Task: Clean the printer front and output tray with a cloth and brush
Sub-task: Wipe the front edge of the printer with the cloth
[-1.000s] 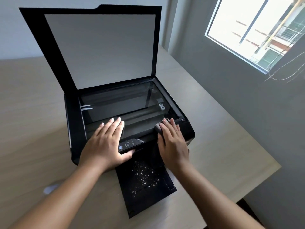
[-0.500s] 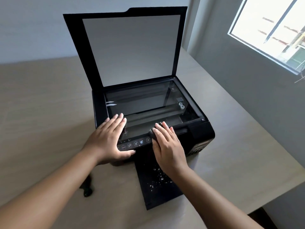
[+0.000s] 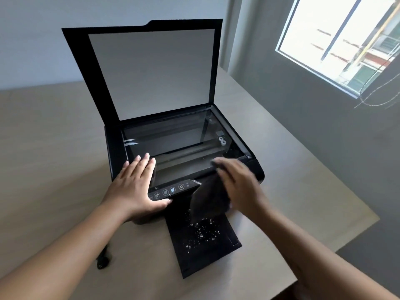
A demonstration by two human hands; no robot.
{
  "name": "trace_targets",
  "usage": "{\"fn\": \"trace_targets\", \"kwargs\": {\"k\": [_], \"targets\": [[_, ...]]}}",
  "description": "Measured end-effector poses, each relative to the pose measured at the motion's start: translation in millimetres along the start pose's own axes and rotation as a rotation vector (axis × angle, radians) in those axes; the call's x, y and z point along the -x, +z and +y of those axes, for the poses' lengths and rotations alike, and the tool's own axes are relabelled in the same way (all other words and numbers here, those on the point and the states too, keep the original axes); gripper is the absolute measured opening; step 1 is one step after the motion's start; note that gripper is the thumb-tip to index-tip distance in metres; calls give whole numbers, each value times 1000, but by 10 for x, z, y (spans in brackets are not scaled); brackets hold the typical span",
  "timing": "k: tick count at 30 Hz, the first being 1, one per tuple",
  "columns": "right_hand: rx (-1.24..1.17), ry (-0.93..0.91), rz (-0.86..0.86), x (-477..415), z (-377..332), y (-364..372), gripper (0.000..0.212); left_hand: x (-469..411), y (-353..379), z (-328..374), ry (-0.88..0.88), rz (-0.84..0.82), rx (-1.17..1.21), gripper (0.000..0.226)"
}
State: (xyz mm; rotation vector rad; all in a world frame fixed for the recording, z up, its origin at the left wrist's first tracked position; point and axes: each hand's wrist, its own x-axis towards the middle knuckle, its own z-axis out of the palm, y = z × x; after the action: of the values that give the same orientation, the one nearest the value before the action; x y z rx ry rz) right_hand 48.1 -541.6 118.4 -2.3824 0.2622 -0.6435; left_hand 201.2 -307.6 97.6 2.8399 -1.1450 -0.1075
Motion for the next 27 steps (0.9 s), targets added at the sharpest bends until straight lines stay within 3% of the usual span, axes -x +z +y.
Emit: {"fn": "trace_targets", "kwargs": {"k": [2,4,6,11,12,14,17,21,22,24,26,27], "targets": [[39,151,288,1,168,-255,28,-23,14,104,-31,18,28,128],[107,315,407,23,402,-338,32,-36,42,159,-42,37,0,124],[160,300,322,38,572,-231,30,-42,68,174,-48,58,-26,122],[280,-312,-131,16,588,-2,30,-36,102,175,-49,92,-48,120],[315,-339,-187,-11,640,-62,34,-40,105,180,-51,91,-45,120],[338,-168,-113,-22,783,-151,37,-29,96,187,-63,84,-39,120],[172,131,111,48,725,-3,37,-23,71,189,-70,81,-55,119],[31,-105,-120,135,471,175,41,-16,54,199,-77,70,-50,118],[-52,-76,-110,118,484,75,41,-18,51,202,-77,71,-46,118],[-158,91,67,87,607,-155,42,-19,44,210,-82,66,-48,117],[-105,199,201,87,747,-287,40,-24,45,214,-85,60,-58,117],[-45,214,191,96,794,-281,39,-22,45,218,-87,55,-65,117]]}}
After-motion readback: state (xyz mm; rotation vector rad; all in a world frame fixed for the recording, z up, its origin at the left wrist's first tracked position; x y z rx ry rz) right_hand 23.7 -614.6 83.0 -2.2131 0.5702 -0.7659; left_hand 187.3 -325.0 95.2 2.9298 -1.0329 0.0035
